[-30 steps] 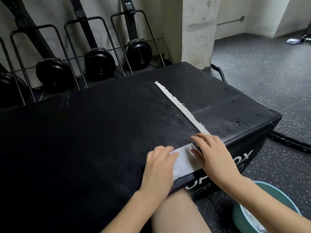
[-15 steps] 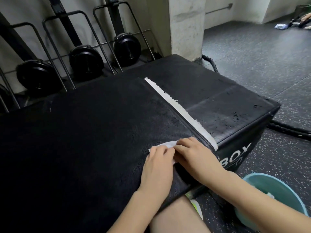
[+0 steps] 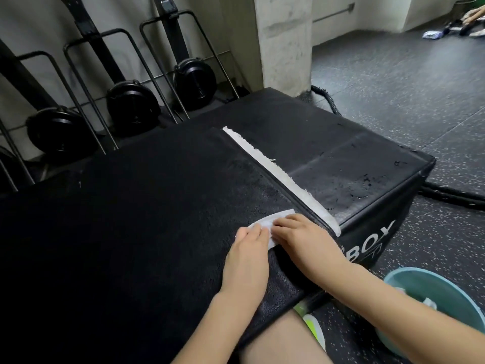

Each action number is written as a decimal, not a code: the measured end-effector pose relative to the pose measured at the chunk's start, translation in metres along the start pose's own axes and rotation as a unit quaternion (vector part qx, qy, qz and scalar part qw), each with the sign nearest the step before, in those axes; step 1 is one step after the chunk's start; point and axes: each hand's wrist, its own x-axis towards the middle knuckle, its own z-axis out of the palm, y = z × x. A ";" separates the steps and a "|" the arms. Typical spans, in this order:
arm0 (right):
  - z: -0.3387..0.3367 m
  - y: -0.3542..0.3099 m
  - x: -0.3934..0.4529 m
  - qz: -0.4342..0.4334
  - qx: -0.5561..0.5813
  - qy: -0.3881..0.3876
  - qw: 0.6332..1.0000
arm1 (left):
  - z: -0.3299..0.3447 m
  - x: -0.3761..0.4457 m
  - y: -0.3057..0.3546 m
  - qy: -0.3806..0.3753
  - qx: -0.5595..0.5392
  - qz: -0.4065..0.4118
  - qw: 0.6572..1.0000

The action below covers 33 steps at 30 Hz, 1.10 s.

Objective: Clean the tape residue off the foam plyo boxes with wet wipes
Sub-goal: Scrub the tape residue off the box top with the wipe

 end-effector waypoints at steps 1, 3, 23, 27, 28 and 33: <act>0.001 0.002 0.003 0.007 0.000 -0.003 1.000 | -0.003 0.003 0.000 -0.007 0.008 -0.006 1.000; -0.003 0.002 -0.004 0.006 -0.006 0.001 1.000 | -0.008 -0.001 0.002 0.000 0.004 -0.004 1.000; -0.031 -0.004 -0.024 -0.008 -0.017 -0.030 0.999 | 0.000 -0.003 0.010 -0.024 0.068 0.053 0.996; -0.040 -0.024 -0.061 -0.034 -0.033 0.020 0.999 | 0.010 -0.043 0.010 -0.077 0.040 0.085 0.993; -0.038 -0.025 -0.059 -0.040 -0.049 0.036 0.997 | 0.012 -0.042 0.009 -0.081 0.052 0.089 0.991; -0.023 -0.006 -0.005 -0.026 -0.090 0.038 0.995 | 0.010 0.020 0.010 -0.066 0.120 0.097 0.986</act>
